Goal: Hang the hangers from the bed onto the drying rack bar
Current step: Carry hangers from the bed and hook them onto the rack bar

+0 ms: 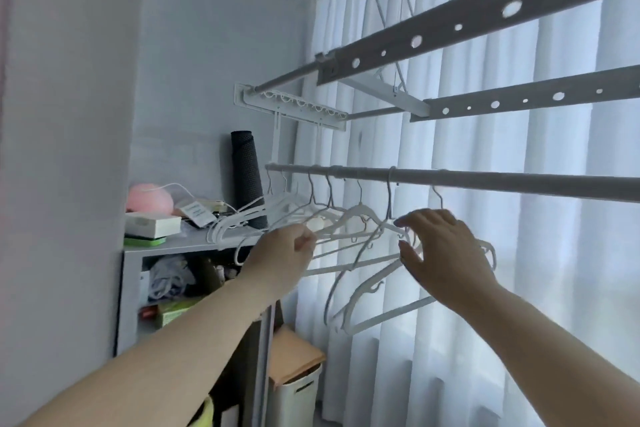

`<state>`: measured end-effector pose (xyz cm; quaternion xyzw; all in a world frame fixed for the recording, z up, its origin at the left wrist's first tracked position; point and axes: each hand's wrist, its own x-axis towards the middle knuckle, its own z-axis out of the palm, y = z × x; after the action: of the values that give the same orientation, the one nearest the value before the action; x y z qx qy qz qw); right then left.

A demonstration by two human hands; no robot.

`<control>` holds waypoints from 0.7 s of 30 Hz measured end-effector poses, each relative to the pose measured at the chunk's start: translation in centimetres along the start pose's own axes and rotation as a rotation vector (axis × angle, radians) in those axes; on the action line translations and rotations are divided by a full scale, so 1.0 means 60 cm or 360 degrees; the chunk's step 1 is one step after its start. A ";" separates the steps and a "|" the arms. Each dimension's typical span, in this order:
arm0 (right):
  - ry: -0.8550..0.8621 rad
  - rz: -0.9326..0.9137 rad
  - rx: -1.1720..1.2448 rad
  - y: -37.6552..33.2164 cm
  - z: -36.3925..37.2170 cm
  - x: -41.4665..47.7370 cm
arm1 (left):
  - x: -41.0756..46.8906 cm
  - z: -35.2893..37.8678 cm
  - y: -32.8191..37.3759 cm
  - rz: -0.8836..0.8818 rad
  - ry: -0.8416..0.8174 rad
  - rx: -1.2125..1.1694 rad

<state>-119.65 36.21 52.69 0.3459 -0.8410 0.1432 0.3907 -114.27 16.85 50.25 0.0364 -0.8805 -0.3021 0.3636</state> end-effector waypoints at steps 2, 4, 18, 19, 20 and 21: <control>-0.0081 -0.0084 0.0185 -0.070 0.016 -0.005 | -0.051 -0.050 -0.051 -0.0098 0.0017 -0.0007; -0.0185 -0.0148 0.0336 -0.150 0.039 -0.014 | -0.117 -0.107 -0.109 -0.0248 0.0023 0.0031; -0.1509 -0.0613 0.1299 -0.843 0.251 -0.360 | -0.850 -0.515 -0.388 -0.1861 0.0407 0.0576; -0.1562 -0.0654 0.1356 -0.890 0.247 -0.390 | -0.907 -0.533 -0.390 -0.1979 0.0437 0.0632; -0.1617 -0.0694 0.1403 -0.935 0.243 -0.416 | -0.961 -0.549 -0.391 -0.2099 0.0476 0.0664; -0.1674 -0.0756 0.1425 -0.978 0.239 -0.441 | -1.012 -0.565 -0.390 -0.2225 0.0509 0.0674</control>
<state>-74.90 -0.92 21.59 0.6687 -0.6806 0.1996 -0.2232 -50.98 -2.13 18.40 0.7003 -0.6279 -0.2777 0.1955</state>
